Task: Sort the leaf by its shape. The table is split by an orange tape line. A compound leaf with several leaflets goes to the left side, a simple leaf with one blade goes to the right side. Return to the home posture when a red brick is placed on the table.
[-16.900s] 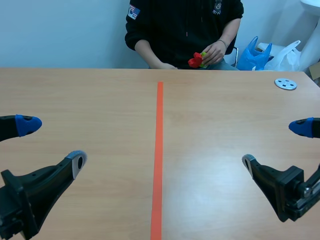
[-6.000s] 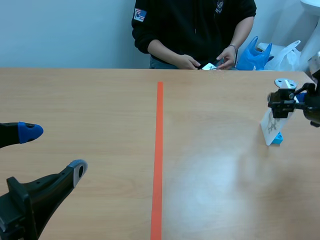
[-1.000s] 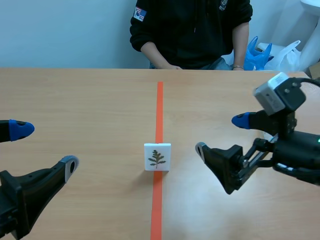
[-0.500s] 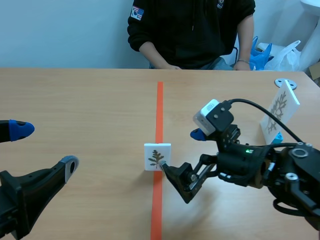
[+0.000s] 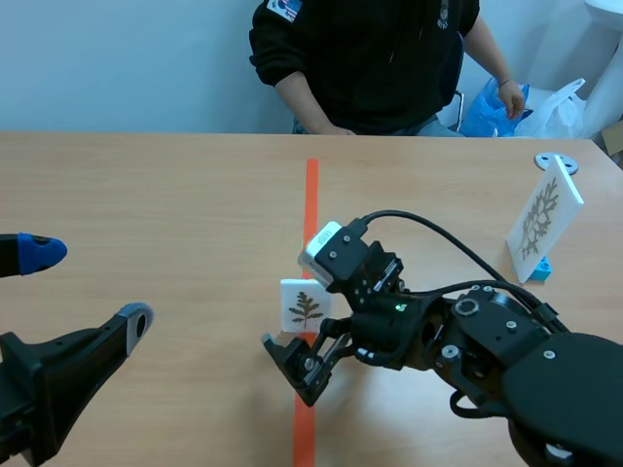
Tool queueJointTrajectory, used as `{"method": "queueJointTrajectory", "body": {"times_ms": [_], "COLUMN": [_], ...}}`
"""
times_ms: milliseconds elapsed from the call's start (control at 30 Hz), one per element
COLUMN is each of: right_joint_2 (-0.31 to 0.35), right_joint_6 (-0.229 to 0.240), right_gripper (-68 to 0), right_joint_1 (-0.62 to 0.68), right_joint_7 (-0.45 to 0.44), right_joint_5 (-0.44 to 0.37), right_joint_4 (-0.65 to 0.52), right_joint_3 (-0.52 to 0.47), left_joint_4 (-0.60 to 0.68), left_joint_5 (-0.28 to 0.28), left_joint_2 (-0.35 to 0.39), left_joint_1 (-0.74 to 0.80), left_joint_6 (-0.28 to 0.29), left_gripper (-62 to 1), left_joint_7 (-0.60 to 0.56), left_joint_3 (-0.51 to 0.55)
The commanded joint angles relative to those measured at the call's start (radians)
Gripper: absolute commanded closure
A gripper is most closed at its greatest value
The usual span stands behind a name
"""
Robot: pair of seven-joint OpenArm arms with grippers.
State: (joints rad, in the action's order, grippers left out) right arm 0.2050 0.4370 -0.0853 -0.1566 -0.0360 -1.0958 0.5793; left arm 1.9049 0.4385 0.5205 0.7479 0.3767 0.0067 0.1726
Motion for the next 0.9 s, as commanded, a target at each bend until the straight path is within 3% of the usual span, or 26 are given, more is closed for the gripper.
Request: {"method": "queueJointTrajectory", "body": {"times_ms": [0,200,433,867], "right_joint_2": [0.005,0.005,0.005,0.005], "right_joint_6": [-0.029,-0.095,-0.105,-0.105], "right_gripper": [-58.5,-37.2,-22.5,-2.4], "right_joint_1": [-0.015,-0.015,-0.014,-0.014], "right_joint_7": [-0.015,-0.027,-0.026,-0.016], "right_joint_5": [-0.008,-0.007,-0.007,-0.007], "right_joint_4": [-0.012,-0.006,-0.006,-0.006], "right_joint_3": [-0.001,0.016,0.016,0.016], "left_joint_4": [0.021,0.021,0.021,0.021], "left_joint_5": [0.011,0.011,0.011,0.011], "left_joint_2": [-0.005,-0.005,-0.005,-0.005], "left_joint_1": [-0.003,-0.003,-0.003,-0.003], "left_joint_6": [0.004,0.004,0.004,0.004], "left_gripper": [-62.3,-62.3,-62.3,-62.3], "left_joint_7": [-0.016,-0.016,-0.016,-0.016], "left_joint_3": [-0.002,-0.002,-0.002,-0.002]}}
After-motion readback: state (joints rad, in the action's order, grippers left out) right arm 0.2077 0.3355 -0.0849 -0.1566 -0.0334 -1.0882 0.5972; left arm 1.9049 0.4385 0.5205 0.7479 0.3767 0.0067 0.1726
